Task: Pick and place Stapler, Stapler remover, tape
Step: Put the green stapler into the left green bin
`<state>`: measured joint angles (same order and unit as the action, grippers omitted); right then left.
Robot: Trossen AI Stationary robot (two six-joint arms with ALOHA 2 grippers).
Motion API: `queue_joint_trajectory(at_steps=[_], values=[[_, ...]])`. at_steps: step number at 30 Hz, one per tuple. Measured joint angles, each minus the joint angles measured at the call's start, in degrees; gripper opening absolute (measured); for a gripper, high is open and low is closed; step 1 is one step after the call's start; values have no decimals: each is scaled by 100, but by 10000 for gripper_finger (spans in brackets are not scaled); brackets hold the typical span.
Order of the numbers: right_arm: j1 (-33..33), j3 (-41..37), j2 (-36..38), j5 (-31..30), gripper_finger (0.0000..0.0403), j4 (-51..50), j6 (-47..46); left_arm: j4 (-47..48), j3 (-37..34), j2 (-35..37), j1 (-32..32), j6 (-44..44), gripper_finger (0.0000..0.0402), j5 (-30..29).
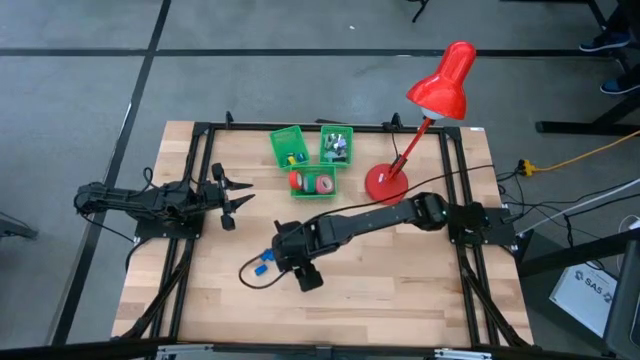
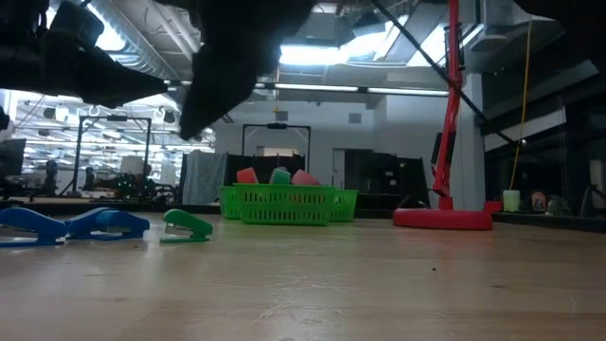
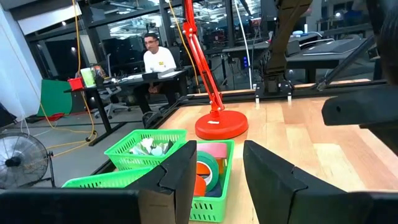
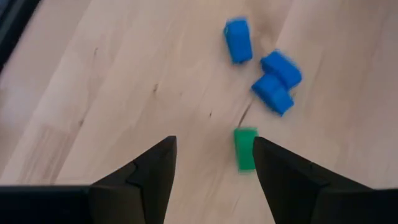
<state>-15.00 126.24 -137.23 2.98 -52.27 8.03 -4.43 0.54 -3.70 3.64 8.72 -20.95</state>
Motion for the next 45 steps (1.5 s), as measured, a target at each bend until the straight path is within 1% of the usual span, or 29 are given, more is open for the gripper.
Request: queue_joint_trajectory(at_steps=[2, 7, 12, 15, 20, 25, 31, 33, 35, 42, 43, 45], values=[[6, -111, 5, 0, 218, 332, 39, -1, 0, 1, 0, 0, 128, 0], [43, -482, 4, 0, 218, 976, 464, -2, 0, 0, 0, 1, 127, 0], [149, -931, 4, -1, 218, 1546, 619, -2, 0, 1, 0, 0, 127, 0], [241, -1150, -4, -137, 218, 1598, 740, -2, 0, 0, 0, 1, 128, 0], [369, -1528, -5, -141, 218, 1631, 743, -1, 0, 1, 0, 1, 128, 0], [393, -1817, 0, 105, 218, 1896, 741, -2, 0, 0, 0, -1, 128, 0], [393, -1889, 4, 117, 215, 2312, 738, -1, 0, 1, -1, 0, 127, 0], [393, -1891, 3, 116, 205, 2463, 721, -1, 0, 2, 0, 0, 127, 0], [393, -1889, 3, 116, 186, 2568, 721, 0, 0, 0, 0, -1, 128, 0], [393, -1884, 2, 116, 77, 2522, 714, -2, 0, 2, 0, 0, 127, 0], [393, -1850, 1, 116, 71, 2473, 692, -1, 0, 0, 0, 0, 128, 0], [393, -1744, 0, 116, 71, 2314, 539, 0, -2, 2, 0, -1, 127, 0]])
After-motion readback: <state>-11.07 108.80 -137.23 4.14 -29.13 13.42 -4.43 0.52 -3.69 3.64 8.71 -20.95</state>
